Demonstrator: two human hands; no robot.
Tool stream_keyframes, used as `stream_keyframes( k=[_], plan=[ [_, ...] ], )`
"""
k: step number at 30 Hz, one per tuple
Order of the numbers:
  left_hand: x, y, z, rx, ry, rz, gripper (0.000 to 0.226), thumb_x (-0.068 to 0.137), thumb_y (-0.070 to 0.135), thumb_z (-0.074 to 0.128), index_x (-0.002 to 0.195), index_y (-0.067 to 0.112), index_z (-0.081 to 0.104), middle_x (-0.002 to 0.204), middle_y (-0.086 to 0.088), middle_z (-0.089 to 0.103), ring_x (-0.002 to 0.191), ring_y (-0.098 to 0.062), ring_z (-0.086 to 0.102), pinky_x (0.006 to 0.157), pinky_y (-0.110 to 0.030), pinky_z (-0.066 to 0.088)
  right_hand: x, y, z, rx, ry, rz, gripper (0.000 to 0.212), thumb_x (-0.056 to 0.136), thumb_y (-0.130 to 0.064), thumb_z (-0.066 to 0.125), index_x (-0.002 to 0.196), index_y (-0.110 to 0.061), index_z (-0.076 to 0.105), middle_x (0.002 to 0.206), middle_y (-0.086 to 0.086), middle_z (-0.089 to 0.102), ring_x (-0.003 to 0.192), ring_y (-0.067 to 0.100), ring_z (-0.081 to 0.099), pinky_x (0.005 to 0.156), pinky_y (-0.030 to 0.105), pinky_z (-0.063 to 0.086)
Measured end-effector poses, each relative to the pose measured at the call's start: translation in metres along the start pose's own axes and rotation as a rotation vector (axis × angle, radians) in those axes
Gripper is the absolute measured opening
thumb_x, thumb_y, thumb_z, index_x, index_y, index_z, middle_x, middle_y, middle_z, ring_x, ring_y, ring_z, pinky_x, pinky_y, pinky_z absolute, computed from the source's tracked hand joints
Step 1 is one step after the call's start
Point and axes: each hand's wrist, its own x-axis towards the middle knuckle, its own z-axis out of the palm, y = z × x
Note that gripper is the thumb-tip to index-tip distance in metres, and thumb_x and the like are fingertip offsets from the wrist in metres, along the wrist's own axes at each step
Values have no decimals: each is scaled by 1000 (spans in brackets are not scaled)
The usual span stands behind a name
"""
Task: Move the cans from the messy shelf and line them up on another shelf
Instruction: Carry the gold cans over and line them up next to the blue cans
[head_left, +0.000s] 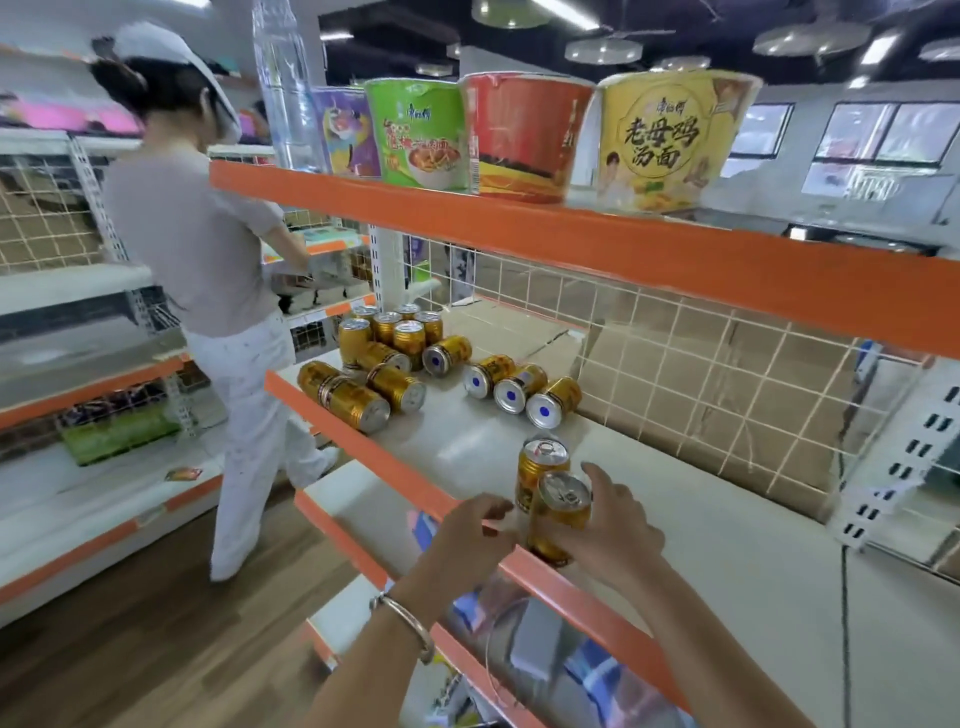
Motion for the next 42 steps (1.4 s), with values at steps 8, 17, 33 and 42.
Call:
stream_keyframes(
  k=[8, 17, 33, 42],
  plan=[
    [68, -2, -9, -75, -25, 17, 58, 82, 15, 64, 135, 18, 41, 133, -1, 42, 107, -11, 49, 77, -20, 43, 43, 17, -5, 127, -159, -65, 77, 75, -26, 72, 141, -35, 31, 133, -4, 44, 120, 19, 49, 100, 35, 42],
    [119, 16, 6, -71, -258, 162, 67, 74, 8, 73, 132, 12, 40, 115, 5, 48, 104, -7, 46, 83, -13, 35, 35, 15, -4, 9, -5, 73, 83, 45, -69, 62, 122, -48, 38, 118, -11, 49, 113, 14, 49, 95, 33, 40],
    [151, -23, 2, -188, -491, 244, 67, 54, 0, 82, 103, 33, 50, 100, 18, 59, 90, 2, 57, 74, -3, 44, 35, 35, 12, 230, 113, 315, 87, 42, -49, 82, 120, -30, 49, 116, 2, 47, 103, 18, 55, 87, 32, 48],
    [157, -21, 9, -176, -478, 263, 67, 58, 8, 86, 114, 21, 53, 104, 6, 63, 97, -11, 60, 87, -22, 46, 18, 20, 26, 341, 329, 341, 59, 64, -23, 87, 106, -37, 48, 104, -14, 58, 100, 9, 56, 76, 13, 40]
  ],
)
